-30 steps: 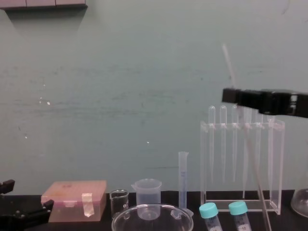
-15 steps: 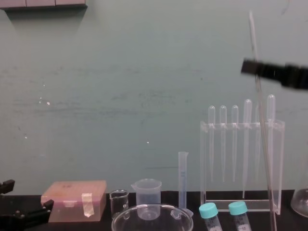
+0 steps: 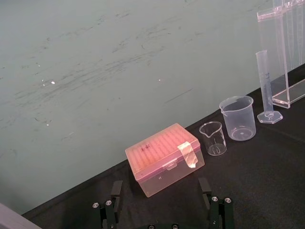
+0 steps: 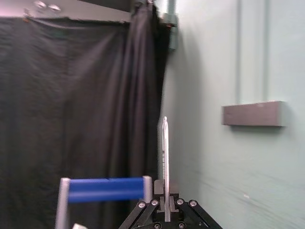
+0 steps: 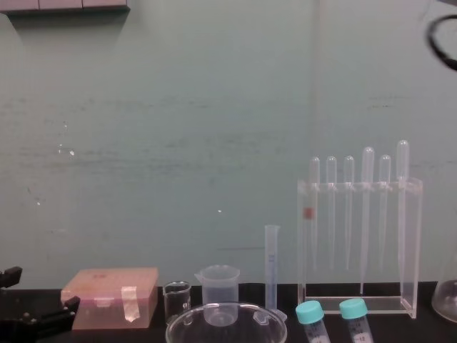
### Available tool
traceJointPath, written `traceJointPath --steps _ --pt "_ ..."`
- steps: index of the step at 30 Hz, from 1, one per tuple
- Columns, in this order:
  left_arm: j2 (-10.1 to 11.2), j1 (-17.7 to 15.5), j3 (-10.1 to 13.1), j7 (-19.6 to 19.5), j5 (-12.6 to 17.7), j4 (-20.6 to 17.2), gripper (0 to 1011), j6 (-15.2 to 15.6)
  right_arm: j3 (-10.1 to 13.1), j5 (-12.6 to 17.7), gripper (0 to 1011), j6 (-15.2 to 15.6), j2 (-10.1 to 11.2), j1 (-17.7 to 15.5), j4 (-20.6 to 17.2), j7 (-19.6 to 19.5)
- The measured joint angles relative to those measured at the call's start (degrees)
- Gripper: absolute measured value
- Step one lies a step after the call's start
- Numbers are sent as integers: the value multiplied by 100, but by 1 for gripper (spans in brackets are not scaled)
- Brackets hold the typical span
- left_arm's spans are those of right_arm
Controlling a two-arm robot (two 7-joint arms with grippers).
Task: Hold the thermometer with one hand and immerse one end into the beaker, then reinsert it into the test tube rack.
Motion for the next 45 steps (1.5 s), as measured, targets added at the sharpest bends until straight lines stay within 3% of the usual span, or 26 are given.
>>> traceJointPath --steps 3,8,16,29,45 --pt "0 0 0 0 0 0 1008 0 -314 70 51 -39 -307 224 216 229" --pt "0 0 0 0 0 0 1008 0 -685 139 51 -43 -587 328 419 472" --pt "0 0 0 0 0 0 1008 0 -1143 105 51 -106 -705 285 838 714" --pt "0 0 0 0 0 0 1008 0 -1314 8 51 -274 -680 26 1288 840" --pt "0 0 0 0 0 0 1008 0 -1376 -173 51 -350 -681 -83 1411 893"
